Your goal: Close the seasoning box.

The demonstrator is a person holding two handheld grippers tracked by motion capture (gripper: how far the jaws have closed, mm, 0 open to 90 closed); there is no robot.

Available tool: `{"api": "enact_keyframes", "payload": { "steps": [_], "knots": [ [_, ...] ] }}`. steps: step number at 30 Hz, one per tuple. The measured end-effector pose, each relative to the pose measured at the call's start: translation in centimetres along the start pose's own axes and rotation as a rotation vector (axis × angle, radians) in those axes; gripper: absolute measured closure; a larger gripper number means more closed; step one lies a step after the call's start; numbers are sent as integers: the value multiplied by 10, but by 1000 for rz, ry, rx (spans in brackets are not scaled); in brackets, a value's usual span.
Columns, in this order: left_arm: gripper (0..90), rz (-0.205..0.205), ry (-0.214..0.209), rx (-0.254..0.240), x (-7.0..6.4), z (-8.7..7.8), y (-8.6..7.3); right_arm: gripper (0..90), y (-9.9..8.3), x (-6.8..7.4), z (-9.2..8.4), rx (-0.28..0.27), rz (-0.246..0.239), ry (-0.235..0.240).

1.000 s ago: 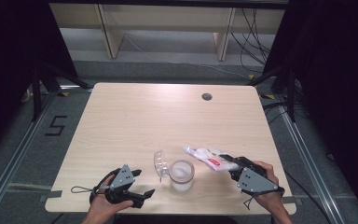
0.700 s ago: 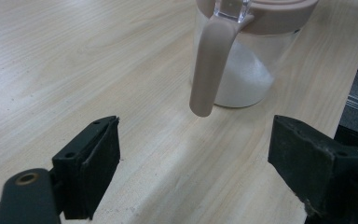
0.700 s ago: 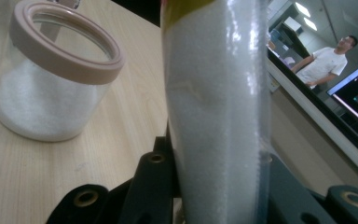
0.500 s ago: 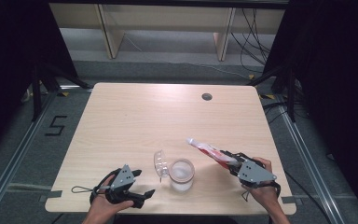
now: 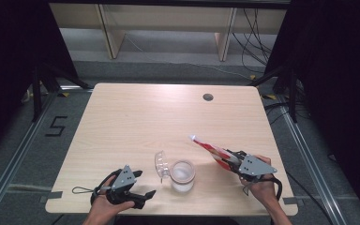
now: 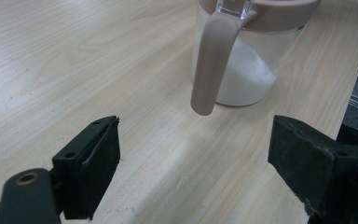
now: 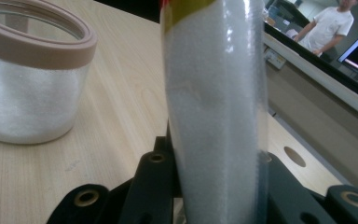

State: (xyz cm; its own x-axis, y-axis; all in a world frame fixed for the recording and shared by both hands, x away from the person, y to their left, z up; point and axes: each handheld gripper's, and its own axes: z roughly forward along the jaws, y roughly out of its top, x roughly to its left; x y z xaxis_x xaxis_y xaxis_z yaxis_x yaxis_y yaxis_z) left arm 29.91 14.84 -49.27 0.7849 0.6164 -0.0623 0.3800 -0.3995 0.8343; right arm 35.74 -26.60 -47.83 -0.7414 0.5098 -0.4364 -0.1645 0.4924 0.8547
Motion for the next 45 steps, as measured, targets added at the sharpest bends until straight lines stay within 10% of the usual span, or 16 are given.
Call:
{"api": "enact_keyframes", "payload": {
  "steps": [45],
  "knots": [
    [163,2,6,-1,-1,0,1,729,-16,-11,-23,34,293,-113]
  ]
}}
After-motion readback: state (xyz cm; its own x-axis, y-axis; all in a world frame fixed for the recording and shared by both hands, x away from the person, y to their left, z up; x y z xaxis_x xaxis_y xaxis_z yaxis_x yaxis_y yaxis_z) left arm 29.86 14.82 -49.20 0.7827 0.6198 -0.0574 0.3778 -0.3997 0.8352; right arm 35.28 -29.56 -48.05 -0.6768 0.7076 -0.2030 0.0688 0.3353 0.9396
